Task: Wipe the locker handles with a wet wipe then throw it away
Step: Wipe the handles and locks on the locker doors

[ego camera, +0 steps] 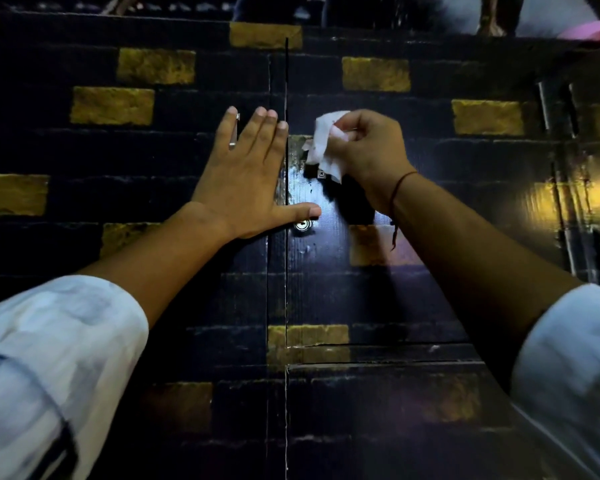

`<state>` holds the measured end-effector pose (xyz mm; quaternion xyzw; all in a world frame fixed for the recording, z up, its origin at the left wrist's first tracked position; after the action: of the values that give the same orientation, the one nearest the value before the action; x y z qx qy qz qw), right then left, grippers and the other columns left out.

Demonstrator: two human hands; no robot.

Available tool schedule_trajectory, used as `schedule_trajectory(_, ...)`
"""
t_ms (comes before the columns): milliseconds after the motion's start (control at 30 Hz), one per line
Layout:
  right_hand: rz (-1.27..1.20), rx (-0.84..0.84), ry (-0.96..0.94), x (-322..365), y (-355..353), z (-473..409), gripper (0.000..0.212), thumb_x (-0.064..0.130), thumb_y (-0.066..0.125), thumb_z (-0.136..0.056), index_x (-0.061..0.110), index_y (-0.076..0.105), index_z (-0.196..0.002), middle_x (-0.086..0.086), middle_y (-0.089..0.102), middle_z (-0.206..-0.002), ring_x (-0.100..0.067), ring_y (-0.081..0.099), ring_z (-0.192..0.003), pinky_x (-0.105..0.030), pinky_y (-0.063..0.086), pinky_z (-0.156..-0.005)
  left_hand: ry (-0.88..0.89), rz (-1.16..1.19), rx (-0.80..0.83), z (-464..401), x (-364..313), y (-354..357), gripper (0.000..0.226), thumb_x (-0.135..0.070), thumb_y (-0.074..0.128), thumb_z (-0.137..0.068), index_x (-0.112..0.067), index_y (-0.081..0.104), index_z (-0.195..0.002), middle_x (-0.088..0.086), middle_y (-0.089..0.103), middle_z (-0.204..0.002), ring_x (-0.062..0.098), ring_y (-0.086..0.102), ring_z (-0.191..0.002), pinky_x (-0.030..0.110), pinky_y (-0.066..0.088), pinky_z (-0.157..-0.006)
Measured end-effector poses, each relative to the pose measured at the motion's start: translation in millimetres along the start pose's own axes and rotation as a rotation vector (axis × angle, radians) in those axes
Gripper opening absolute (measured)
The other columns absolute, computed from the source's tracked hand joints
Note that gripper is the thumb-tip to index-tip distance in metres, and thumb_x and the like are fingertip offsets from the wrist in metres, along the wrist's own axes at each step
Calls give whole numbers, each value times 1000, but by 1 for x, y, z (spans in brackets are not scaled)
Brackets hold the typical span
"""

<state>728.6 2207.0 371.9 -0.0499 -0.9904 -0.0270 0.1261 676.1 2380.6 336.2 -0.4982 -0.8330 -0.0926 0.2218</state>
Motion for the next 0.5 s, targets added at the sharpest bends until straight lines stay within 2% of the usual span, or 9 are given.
schedule_trajectory(100, -100, 14, 137, 7, 2, -10, 24, 11, 73, -88, 19, 66, -67, 5, 67, -63, -6, 64, -58, -23, 55, -58, 9, -18, -1, 0, -1, 0, 132, -99, -6, -75, 1, 8, -161, 23, 9, -169, 32, 3, -158, 61, 0, -124)
schedule_trajectory(200, -193, 10, 189, 10, 6, -16, 20, 11, 72, -89, 14, 71, -69, -1, 73, -74, -14, 71, -67, -33, 61, -68, 13, -26, -4, 1, -3, -1, 130, -98, -7, -76, 0, 8, -161, 23, 9, -169, 32, 3, -158, 61, -1, -125)
schedule_trajectory(300, -259, 89, 218, 3, 6, -9, 15, 7, 67, -93, 10, 72, -79, -5, 72, -74, -13, 69, -62, -28, 60, -64, 19, -23, -8, 0, -3, -1, 131, -97, -9, -76, 0, 8, -161, 23, 10, -168, 32, 3, -158, 59, -2, -125)
schedule_trajectory(400, -195, 67, 323, 5, 12, -24, 11, 16, 77, -85, 10, 71, -77, -12, 75, -83, -25, 72, -77, -45, 62, -80, 29, -40, -4, -1, -2, -1, 132, -97, -12, -74, 1, 8, -161, 25, 10, -168, 34, 3, -158, 57, -1, -125)
schedule_trajectory(500, -75, -24, 349, 5, 11, -38, 24, 30, 86, -73, 15, 66, -72, -12, 74, -86, -27, 72, -83, -48, 62, -78, 27, -27, -8, -2, -2, -2, 133, -97, -11, -74, 1, 9, -161, 25, 11, -168, 36, 4, -158, 57, 1, -126)
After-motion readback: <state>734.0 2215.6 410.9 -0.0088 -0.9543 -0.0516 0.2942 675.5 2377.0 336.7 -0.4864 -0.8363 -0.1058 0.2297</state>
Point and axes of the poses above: each hand's wrist, its own z-axis away from the middle knuckle, its own y-axis out of the palm, x = y × z, the point moved 3 cm from there along -z, towards the middle knuckle
